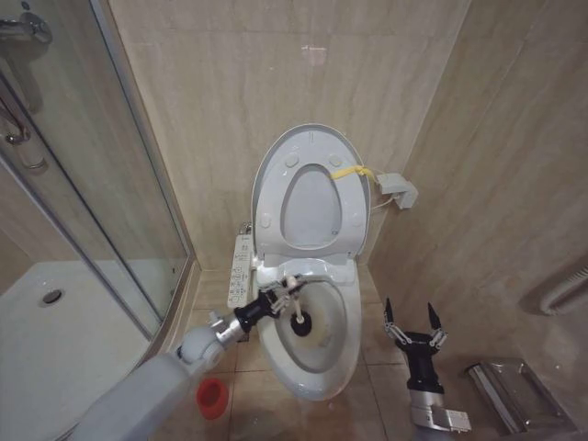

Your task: Open the toilet lid, clean the toilet bowl with a toilet brush, close the toilet lid, and flush.

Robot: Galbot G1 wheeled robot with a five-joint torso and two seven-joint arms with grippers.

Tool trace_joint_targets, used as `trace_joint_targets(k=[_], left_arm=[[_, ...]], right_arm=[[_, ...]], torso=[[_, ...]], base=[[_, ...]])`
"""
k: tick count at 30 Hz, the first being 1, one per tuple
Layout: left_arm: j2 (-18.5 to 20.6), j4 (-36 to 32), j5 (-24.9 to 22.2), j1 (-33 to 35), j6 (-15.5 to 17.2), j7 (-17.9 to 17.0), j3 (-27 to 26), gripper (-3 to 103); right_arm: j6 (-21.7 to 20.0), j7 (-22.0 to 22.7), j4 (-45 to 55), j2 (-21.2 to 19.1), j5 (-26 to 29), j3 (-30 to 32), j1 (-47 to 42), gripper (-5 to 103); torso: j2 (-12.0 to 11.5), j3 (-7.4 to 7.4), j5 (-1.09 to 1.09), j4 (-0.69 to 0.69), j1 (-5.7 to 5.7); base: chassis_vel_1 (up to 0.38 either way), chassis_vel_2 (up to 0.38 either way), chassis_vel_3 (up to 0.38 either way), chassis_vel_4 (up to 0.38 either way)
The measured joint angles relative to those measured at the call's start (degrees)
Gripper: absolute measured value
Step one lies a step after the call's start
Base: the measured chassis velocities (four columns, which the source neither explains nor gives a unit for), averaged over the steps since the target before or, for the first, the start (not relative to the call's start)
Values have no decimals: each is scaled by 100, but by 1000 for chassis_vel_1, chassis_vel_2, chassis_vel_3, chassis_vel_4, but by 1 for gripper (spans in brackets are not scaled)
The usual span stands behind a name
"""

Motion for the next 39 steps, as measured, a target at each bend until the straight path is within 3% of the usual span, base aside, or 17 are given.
trace_joint_targets(k=[3,6,9,10,13,16,24,29,32,34,39], left_arm=[[-171,450,1,-459,-71,288,386,21],[-354,757,37,-832,-92,294,672,21],[-589,954,249,-1124,7,-264,981,21],[-589,954,249,-1124,7,-264,981,21],[-755,1026,485,-1311,396,-1151,1422,21],[-890,1300,510,-1512,374,-1318,1797,21],[-1432,2514,690,-1435,-105,-1095,2136,21],[-1552,2399,489,-1410,-110,-1011,2106,21],[-1592,1829,-115,-1503,-94,-874,2086,22],[-1591,1761,-240,-1503,-93,-793,2084,22],[-1646,2626,26,-1256,-305,-558,2052,22]], right_arm=[[-4,-6,-25,72,-32,-9,50,100],[-4,-8,-38,132,-49,-14,57,100],[15,-9,-67,175,-51,-10,37,100],[15,-9,-67,175,-51,-10,37,100],[50,-9,-106,166,-46,5,24,100],[54,-9,-136,149,-27,8,46,100],[55,-9,-277,148,70,8,146,100],[74,-22,-282,106,106,4,124,100],[84,-35,-284,61,151,22,133,100],[84,-37,-284,54,165,24,139,100],[86,-60,-292,51,169,6,164,100]], torso=[[0,0,0,3,0],[0,0,0,1,0],[0,0,0,0,-1],[0,0,0,0,-1],[1,-1,1,2,-1],[1,-1,2,2,-1],[1,-2,1,2,-1],[1,-1,2,4,-1],[1,-2,1,-4,-1],[2,-2,1,-5,-2],[2,-2,1,5,-2]], base=[[0,0,0,0],[0,0,0,0],[0,0,0,0],[0,0,0,0],[0,0,0,0],[0,0,0,0],[0,0,0,0],[0,0,0,0],[0,0,0,0],[0,0,0,0],[0,0,0,0]])
